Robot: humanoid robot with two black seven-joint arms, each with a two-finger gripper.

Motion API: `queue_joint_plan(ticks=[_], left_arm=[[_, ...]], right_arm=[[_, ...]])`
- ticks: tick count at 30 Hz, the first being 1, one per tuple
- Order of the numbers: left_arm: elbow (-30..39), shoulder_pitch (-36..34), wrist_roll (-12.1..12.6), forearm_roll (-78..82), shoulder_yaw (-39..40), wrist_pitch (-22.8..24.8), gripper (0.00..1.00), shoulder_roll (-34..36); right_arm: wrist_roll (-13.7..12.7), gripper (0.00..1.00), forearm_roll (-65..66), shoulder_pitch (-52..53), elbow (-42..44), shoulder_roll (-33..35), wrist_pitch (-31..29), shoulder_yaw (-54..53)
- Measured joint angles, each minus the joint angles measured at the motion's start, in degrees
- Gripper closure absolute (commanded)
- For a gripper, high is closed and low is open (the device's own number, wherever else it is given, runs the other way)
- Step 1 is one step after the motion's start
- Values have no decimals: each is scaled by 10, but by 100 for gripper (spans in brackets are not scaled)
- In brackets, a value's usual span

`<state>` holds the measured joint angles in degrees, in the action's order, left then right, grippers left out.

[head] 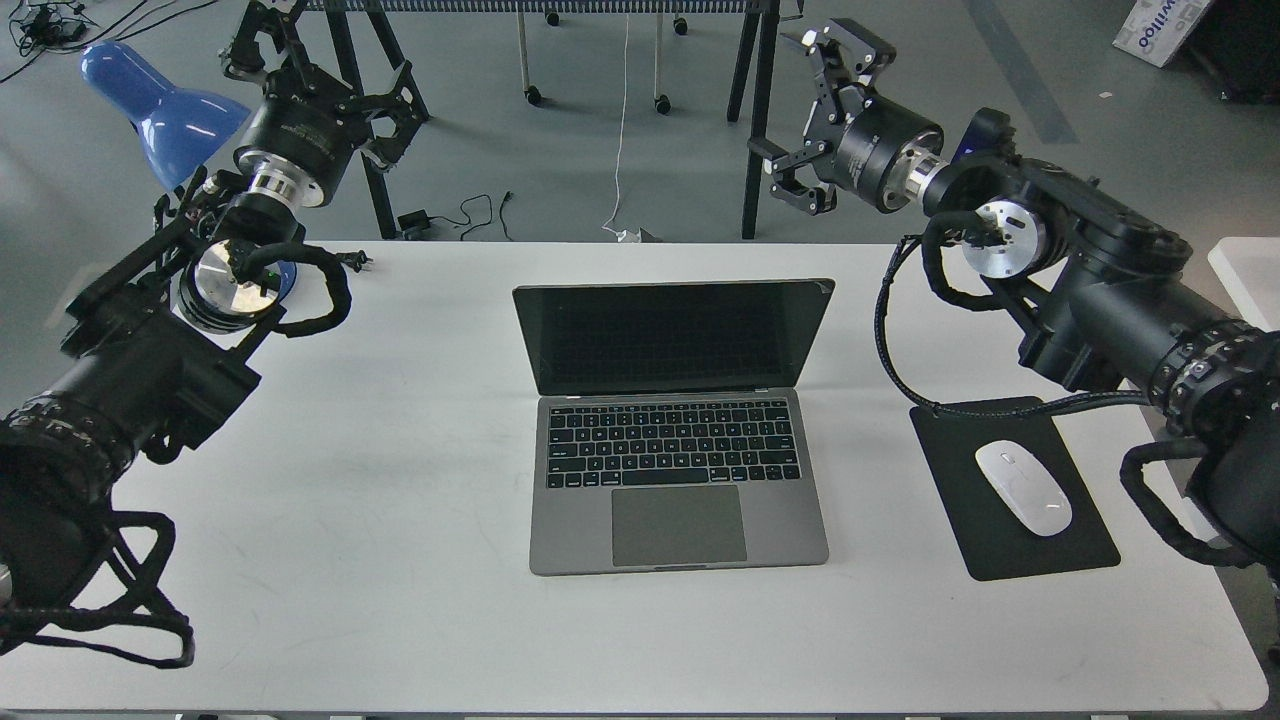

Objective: Close notebook with right arm
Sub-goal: 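Move the right gripper over the top edge of the laptop screen, then push the laptop screen down toward the keyboard with the right gripper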

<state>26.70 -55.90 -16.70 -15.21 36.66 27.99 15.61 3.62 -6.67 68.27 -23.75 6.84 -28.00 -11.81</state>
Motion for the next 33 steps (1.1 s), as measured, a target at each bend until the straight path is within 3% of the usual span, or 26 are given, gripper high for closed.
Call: queue_joint_plan(ticks=[11,21,33], left_arm=[[0,1,0,-1,1,0,0,-1],[0,1,0,0,-3,0,0,0],[0,1,1,1,-5,0,0,0]], right_arm=[[-15,0,7,-8,-97,32,0,68],[-15,0,76,-61,-222,132,0,70],[-13,0,115,-105,-264,144,0,70]])
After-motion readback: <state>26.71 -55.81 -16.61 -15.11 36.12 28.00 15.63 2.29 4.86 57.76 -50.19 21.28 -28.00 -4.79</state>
